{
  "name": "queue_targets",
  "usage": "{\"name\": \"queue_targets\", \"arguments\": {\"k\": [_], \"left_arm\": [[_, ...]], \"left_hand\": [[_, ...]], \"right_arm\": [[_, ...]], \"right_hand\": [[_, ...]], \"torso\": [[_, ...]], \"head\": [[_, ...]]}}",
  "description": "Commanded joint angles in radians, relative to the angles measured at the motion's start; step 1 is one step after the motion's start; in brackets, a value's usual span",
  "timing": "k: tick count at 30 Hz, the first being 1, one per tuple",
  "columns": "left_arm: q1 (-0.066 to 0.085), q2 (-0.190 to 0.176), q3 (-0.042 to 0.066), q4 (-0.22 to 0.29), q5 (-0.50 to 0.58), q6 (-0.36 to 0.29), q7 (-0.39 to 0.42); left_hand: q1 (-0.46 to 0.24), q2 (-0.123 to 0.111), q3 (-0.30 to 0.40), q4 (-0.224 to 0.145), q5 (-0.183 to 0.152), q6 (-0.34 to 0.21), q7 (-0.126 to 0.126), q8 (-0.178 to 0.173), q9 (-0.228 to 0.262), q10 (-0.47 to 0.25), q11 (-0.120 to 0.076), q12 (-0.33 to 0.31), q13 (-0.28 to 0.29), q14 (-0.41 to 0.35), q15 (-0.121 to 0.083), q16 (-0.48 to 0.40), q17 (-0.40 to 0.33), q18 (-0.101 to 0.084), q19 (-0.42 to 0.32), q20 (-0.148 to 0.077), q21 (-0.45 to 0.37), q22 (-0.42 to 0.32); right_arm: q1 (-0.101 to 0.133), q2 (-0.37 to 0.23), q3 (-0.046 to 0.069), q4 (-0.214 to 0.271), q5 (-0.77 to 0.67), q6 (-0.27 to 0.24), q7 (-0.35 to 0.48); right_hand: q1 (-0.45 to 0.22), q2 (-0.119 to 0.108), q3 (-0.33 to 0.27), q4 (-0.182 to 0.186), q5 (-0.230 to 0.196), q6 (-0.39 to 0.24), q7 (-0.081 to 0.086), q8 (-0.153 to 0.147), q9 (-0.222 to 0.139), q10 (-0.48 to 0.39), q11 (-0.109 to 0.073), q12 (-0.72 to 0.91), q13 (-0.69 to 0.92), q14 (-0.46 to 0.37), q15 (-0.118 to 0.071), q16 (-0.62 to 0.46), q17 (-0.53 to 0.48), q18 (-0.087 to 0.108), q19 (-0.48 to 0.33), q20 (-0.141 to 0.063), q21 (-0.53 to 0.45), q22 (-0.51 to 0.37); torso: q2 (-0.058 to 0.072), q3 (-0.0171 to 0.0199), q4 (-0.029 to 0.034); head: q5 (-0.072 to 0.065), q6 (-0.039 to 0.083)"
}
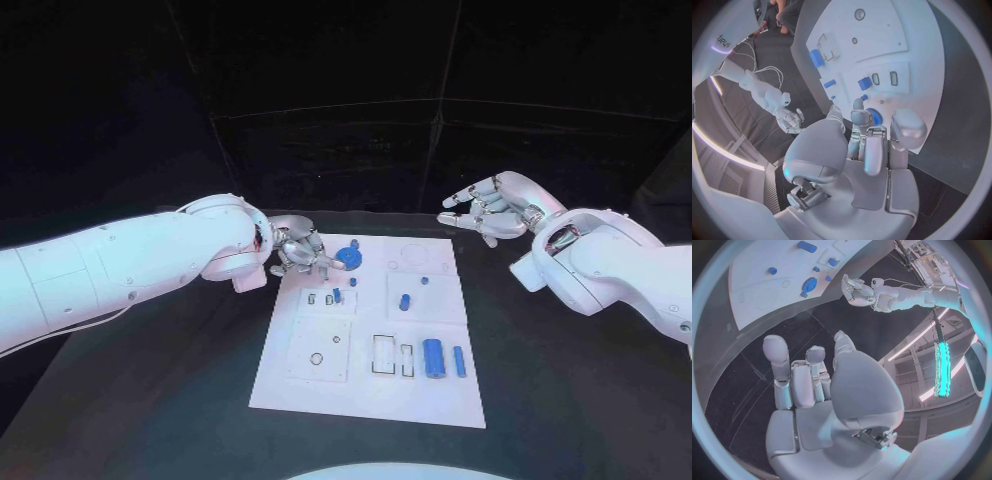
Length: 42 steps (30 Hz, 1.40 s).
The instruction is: Assemble the parts on the task board
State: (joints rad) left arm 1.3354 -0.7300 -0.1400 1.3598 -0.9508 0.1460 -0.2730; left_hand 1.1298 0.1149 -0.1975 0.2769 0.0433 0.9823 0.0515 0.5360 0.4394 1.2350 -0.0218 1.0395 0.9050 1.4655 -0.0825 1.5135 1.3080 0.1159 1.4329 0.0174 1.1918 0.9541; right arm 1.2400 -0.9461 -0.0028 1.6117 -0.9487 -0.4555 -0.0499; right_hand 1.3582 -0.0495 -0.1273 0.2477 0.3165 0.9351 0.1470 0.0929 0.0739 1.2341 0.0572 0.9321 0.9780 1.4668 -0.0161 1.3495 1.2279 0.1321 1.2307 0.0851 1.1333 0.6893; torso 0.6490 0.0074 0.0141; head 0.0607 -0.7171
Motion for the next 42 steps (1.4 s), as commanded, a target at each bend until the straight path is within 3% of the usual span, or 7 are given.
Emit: {"name": "queue_targets", "arguments": {"k": [1, 6, 13, 17, 24, 33, 42], "left_arm": [[0.010, 0.020, -0.013, -0.021, -0.100, 0.079, -0.049], [0.017, 0.056, -0.031, -0.045, -0.113, 0.059, -0.054], [0.020, 0.102, -0.045, -0.078, -0.116, 0.062, -0.058], [0.020, 0.118, -0.051, -0.092, -0.116, 0.078, -0.060], [0.020, 0.137, -0.056, -0.117, -0.115, 0.109, -0.065], [0.020, 0.157, -0.072, -0.142, -0.115, 0.132, -0.067], [0.019, 0.163, -0.074, -0.155, -0.115, 0.140, -0.068]], "left_hand": [[0.000, 0.009, -0.012, -0.003, 0.004, -0.011, -0.006, 0.034, 0.032, 0.016, -0.003, 0.028, 0.028, 0.090, -0.010, 0.017, 0.200, -0.019, 0.013, -0.002, 0.027, 0.042], [-0.004, 0.018, -0.022, -0.011, 0.002, -0.040, -0.014, 0.094, 0.096, 0.041, -0.011, 0.078, 0.081, 0.101, -0.014, 0.045, 0.243, -0.029, 0.026, -0.009, 0.070, 0.108], [-0.005, 0.035, -0.016, -0.017, 0.005, -0.053, -0.018, 0.122, 0.128, 0.052, -0.015, 0.099, 0.102, 0.105, -0.017, 0.056, 0.261, -0.034, 0.031, -0.011, 0.092, 0.141], [-0.006, 0.037, -0.014, -0.019, 0.005, -0.058, -0.018, 0.126, 0.134, 0.051, -0.015, 0.100, 0.103, 0.105, -0.017, 0.057, 0.262, -0.035, 0.031, -0.011, 0.095, 0.145], [-0.024, 0.032, -0.020, -0.015, 0.004, -0.066, -0.018, 0.135, 0.148, 0.052, -0.014, 0.106, 0.109, 0.105, -0.017, 0.057, 0.263, -0.036, 0.031, -0.011, 0.102, 0.156], [-0.038, 0.026, -0.027, -0.012, 0.004, -0.071, -0.018, 0.141, 0.157, 0.052, -0.015, 0.108, 0.111, 0.105, -0.017, 0.057, 0.263, -0.037, 0.031, -0.011, 0.107, 0.163], [-0.038, 0.026, -0.027, -0.012, 0.004, -0.071, -0.018, 0.142, 0.158, 0.053, -0.015, 0.109, 0.112, 0.105, -0.017, 0.057, 0.263, -0.037, 0.031, -0.011, 0.106, 0.162]], "right_arm": [[0.002, 0.002, 0.001, -0.004, 0.023, 0.023, -0.001], [0.002, 0.012, 0.001, -0.017, 0.022, 0.018, -0.003], [0.002, 0.025, 0.001, -0.034, 0.022, 0.009, -0.009], [0.002, 0.032, 0.001, -0.043, 0.022, 0.006, -0.012], [0.002, 0.039, 0.000, -0.050, 0.022, 0.006, -0.017], [0.002, 0.044, 0.000, -0.054, 0.022, 0.009, -0.021], [0.002, 0.047, 0.000, -0.057, 0.022, 0.013, -0.024]], "right_hand": [[0.001, 0.010, -0.001, -0.005, 0.009, 0.004, -0.002, 0.006, -0.002, -0.005, -0.001, -0.004, -0.003, 0.031, -0.007, -0.007, -0.002, 0.020, -0.003, -0.003, -0.006, -0.002], [0.004, 0.013, -0.007, -0.007, 0.039, 0.000, -0.001, 0.004, -0.003, -0.011, -0.001, -0.014, -0.014, 0.030, -0.007, -0.014, -0.009, 0.022, -0.007, -0.004, -0.017, -0.019], [0.006, 0.015, -0.017, -0.010, 0.058, -0.011, 0.002, 0.001, -0.005, -0.041, 0.001, -0.060, -0.060, 0.021, -0.005, -0.042, -0.042, 0.031, -0.030, -0.003, -0.056, -0.081], [0.010, 0.016, -0.021, -0.012, 0.077, -0.014, 0.002, 0.002, -0.005, -0.051, 0.002, -0.076, -0.077, 0.019, -0.005, -0.051, -0.050, 0.034, -0.036, -0.002, -0.071, -0.102], [0.010, 0.016, -0.022, -0.012, 0.079, -0.014, 0.002, 0.002, -0.005, -0.053, 0.002, -0.078, -0.079, 0.019, -0.005, -0.054, -0.053, 0.035, -0.038, -0.002, -0.074, -0.107], [0.009, 0.016, -0.023, -0.011, 0.081, -0.015, 0.003, 0.002, -0.005, -0.054, 0.002, -0.080, -0.081, 0.019, -0.005, -0.054, -0.053, 0.035, -0.039, -0.002, -0.077, -0.111], [0.009, 0.016, -0.023, -0.011, 0.081, -0.015, 0.003, 0.002, -0.005, -0.054, 0.002, -0.080, -0.081, 0.019, -0.005, -0.054, -0.053, 0.035, -0.039, -0.002, -0.077, -0.111]], "torso": [[0.000, 0.0000, -0.0002], [0.001, -0.0011, -0.0031], [0.002, -0.0022, -0.0018], [0.002, -0.0022, -0.0028], [0.002, -0.0031, -0.0035], [0.004, -0.0037, -0.0026], [0.004, -0.0036, -0.0020]], "head": [[0.004, -0.002], [0.008, -0.002], [0.007, -0.006], [0.010, -0.009], [0.010, -0.014], [0.012, -0.022], [0.011, -0.027]]}}
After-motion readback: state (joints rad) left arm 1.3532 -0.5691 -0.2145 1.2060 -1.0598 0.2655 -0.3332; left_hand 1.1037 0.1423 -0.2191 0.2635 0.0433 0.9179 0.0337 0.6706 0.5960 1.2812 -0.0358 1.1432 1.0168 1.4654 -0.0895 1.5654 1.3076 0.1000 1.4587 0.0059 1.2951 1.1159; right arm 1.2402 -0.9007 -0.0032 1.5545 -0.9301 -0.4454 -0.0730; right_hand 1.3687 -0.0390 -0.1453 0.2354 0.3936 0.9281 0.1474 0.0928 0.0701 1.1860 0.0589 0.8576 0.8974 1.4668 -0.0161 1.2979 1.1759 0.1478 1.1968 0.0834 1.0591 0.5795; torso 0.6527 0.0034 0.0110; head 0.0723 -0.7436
